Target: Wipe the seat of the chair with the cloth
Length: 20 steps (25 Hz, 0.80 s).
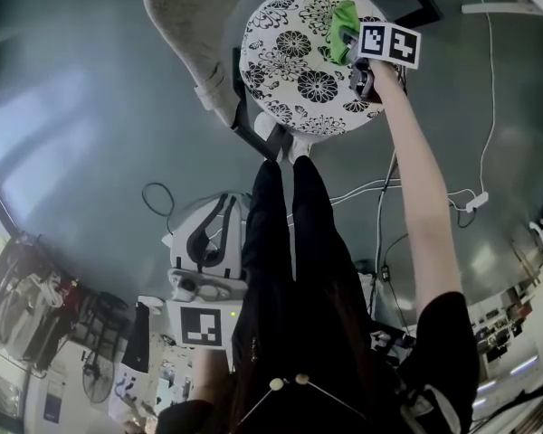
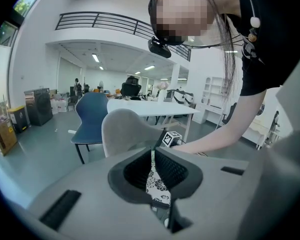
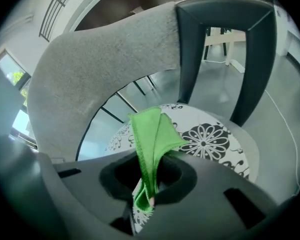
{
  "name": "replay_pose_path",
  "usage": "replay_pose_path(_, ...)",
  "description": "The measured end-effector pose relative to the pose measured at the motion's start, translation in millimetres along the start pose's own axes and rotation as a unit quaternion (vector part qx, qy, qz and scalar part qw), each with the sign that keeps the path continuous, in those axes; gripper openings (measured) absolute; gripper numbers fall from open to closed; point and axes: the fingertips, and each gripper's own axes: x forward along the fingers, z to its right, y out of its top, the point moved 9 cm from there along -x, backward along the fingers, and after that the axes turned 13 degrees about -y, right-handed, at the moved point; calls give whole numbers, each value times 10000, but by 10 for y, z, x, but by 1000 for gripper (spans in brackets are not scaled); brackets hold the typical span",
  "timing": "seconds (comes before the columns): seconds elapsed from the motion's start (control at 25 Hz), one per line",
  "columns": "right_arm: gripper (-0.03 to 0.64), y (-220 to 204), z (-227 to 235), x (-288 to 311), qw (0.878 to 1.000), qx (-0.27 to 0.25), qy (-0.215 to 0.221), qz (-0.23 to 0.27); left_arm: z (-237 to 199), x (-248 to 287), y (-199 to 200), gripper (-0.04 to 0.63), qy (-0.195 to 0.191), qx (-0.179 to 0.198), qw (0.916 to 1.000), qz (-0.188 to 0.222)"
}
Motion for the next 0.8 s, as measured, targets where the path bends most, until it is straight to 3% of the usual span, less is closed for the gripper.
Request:
replay_pose_path(0.16, 46, 3, 362, -81, 9985, -195, -503, -12, 14, 7, 12, 26, 1, 26, 10000, 14)
replay_pose_path(0.4, 47, 7, 836, -191, 9946, -82, -1037, -25, 12, 9, -6, 25, -36, 53, 10000, -24)
replay_pose_path(0.72, 48, 23, 1088, -358, 9850, -316, -1695, -14, 0, -2, 16, 25, 9, 85, 10000, 44)
replay_pose_path(0.8, 48, 15, 1002, -432, 9870, -291, -1580, 75, 2, 10, 26, 25, -10, 97, 9999, 59)
